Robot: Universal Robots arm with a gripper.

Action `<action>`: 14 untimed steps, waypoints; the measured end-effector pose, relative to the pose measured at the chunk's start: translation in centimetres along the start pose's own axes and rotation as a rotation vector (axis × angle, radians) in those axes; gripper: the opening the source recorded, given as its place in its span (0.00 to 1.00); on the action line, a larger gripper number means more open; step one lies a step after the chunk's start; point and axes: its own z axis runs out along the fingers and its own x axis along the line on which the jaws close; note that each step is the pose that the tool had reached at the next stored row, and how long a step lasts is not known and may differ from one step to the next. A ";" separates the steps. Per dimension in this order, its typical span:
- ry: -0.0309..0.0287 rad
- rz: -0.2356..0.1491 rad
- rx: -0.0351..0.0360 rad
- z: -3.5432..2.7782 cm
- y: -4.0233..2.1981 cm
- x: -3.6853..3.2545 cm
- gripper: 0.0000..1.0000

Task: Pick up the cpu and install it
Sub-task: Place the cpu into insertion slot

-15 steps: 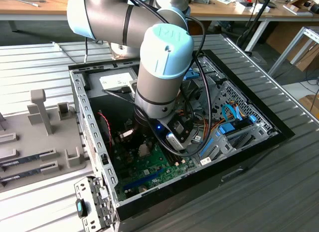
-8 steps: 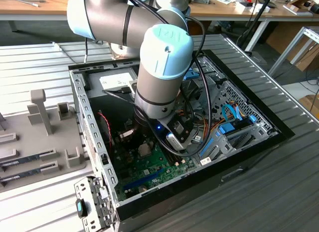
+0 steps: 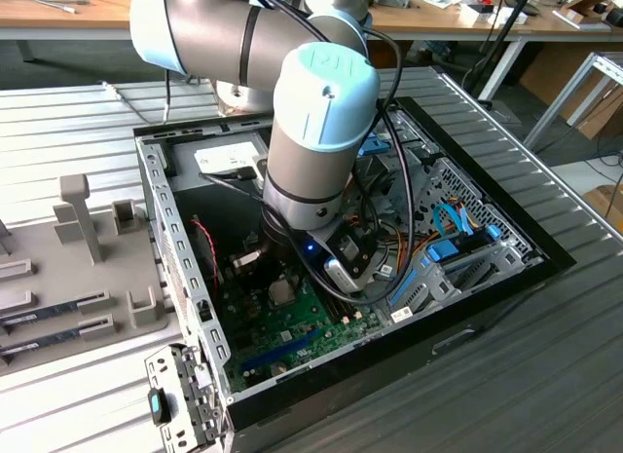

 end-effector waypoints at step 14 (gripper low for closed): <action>0.0050 -0.007 0.0320 -0.08 -0.05 -0.50 0.55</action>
